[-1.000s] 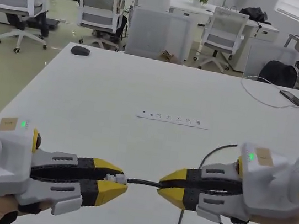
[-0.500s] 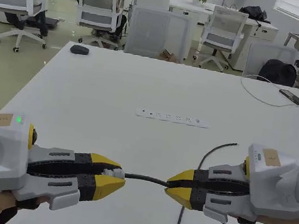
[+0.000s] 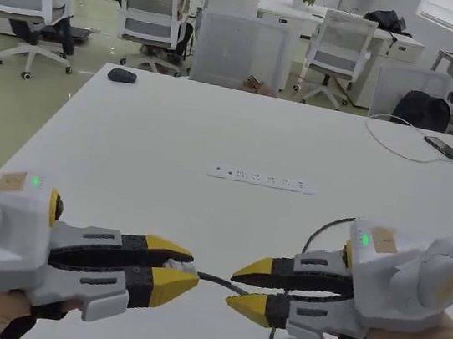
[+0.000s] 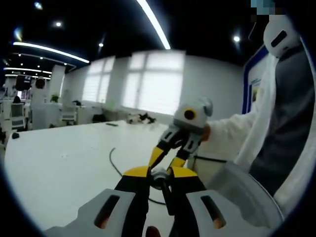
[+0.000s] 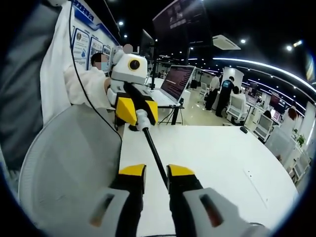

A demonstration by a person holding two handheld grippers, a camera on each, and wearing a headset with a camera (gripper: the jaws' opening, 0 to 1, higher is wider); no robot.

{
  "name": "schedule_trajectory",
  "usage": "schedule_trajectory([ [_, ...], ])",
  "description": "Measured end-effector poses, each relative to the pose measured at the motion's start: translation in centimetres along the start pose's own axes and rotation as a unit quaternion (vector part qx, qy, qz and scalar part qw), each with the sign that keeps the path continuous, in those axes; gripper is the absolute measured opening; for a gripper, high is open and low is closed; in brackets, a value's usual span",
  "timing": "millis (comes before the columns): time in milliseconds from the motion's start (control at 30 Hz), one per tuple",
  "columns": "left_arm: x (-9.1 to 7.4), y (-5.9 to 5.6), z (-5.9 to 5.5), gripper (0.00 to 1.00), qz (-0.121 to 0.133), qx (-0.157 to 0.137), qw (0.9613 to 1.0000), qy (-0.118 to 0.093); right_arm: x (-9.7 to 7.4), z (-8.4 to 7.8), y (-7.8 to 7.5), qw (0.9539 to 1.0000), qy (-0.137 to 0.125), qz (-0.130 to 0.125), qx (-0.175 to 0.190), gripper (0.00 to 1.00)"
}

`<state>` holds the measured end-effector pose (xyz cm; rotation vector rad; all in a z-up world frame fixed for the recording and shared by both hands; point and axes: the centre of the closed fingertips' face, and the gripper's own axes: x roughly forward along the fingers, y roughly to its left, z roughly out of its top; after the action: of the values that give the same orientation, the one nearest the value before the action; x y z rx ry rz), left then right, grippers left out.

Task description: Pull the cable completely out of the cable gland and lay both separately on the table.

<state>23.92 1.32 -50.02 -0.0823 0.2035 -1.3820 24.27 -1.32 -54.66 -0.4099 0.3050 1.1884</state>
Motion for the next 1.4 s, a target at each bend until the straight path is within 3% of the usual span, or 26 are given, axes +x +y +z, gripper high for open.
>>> schedule_trajectory([
  [367, -0.2, 0.0, -0.4, 0.16, -0.003, -0.001, 1.0, 0.004, 1.2, 2.5, 0.6, 0.9992, -0.033, 0.016, -0.019, 0.16],
  [500, -0.1, 0.0, -0.3, 0.16, -0.005, -0.002, 1.0, 0.001, 1.5, 2.3, 0.7, 0.9991, -0.03, 0.021, -0.023, 0.13],
  [600, 0.0, 0.0, -0.3, 0.16, -0.006, -0.002, 1.0, 0.002, 1.6, 2.1, 0.7, 0.9991, -0.028, 0.023, -0.023, 0.06],
  [933, 0.0, 0.1, -0.6, 0.16, -0.003, -0.006, 1.0, 0.001, 1.8, 1.8, 0.8, 0.9988, -0.026, 0.029, -0.028, 0.05],
  [1167, -0.6, 0.5, -0.8, 0.16, 0.007, -0.01, 0.9999, 0.0, 1.7, -0.3, -0.1, 0.9996, -0.006, 0.021, -0.016, 0.05],
  [1400, -1.4, 1.0, -1.1, 0.16, 0.022, -0.019, 0.9996, -0.005, 1.4, -3.3, -2.0, 0.9997, 0.019, -0.002, 0.012, 0.05],
])
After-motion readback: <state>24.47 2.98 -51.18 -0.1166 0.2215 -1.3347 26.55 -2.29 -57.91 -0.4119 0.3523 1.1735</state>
